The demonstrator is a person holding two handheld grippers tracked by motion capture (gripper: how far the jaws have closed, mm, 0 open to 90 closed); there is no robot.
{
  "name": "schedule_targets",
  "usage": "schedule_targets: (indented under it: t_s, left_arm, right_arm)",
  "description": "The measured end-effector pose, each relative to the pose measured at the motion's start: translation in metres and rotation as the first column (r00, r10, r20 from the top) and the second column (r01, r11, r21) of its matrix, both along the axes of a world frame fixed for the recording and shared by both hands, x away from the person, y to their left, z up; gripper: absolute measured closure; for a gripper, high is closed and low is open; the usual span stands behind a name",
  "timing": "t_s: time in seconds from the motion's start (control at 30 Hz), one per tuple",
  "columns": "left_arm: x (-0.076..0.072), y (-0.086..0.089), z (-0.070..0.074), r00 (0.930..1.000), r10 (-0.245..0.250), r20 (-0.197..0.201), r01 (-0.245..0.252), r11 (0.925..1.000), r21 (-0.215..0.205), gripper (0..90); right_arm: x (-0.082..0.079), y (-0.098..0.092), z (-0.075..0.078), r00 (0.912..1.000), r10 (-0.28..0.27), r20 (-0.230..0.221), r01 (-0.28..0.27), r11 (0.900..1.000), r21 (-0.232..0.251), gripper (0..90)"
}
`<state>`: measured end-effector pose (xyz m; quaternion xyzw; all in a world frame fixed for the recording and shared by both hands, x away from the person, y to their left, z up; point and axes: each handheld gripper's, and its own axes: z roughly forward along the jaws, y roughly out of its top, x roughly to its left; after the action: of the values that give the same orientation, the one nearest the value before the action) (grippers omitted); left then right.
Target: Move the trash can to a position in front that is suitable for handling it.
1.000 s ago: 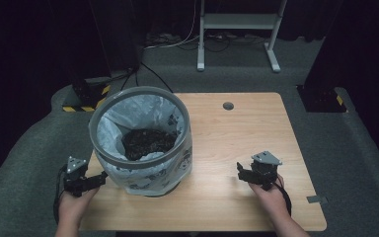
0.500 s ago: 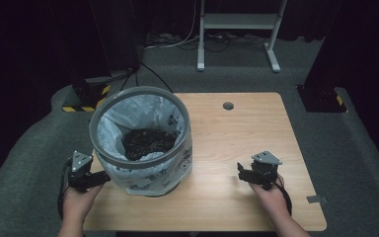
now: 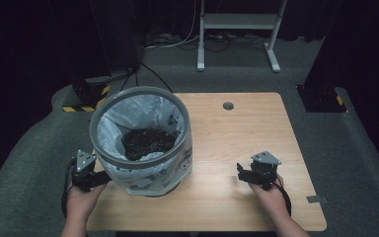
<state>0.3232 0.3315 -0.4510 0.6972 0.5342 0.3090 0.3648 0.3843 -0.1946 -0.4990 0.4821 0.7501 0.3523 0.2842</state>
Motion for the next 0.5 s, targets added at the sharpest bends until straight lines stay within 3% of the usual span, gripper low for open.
schedule_targets:
  t_s: [0.5]
  left_arm:
    - [0.008, -0.016, 0.001, 0.9994, -0.036, 0.003, 0.036, 0.9993, 0.004, 18.1]
  right_arm:
    - [-0.001, -0.006, 0.000, 0.9999, -0.011, 0.003, 0.011, 1.000, 0.006, 11.7]
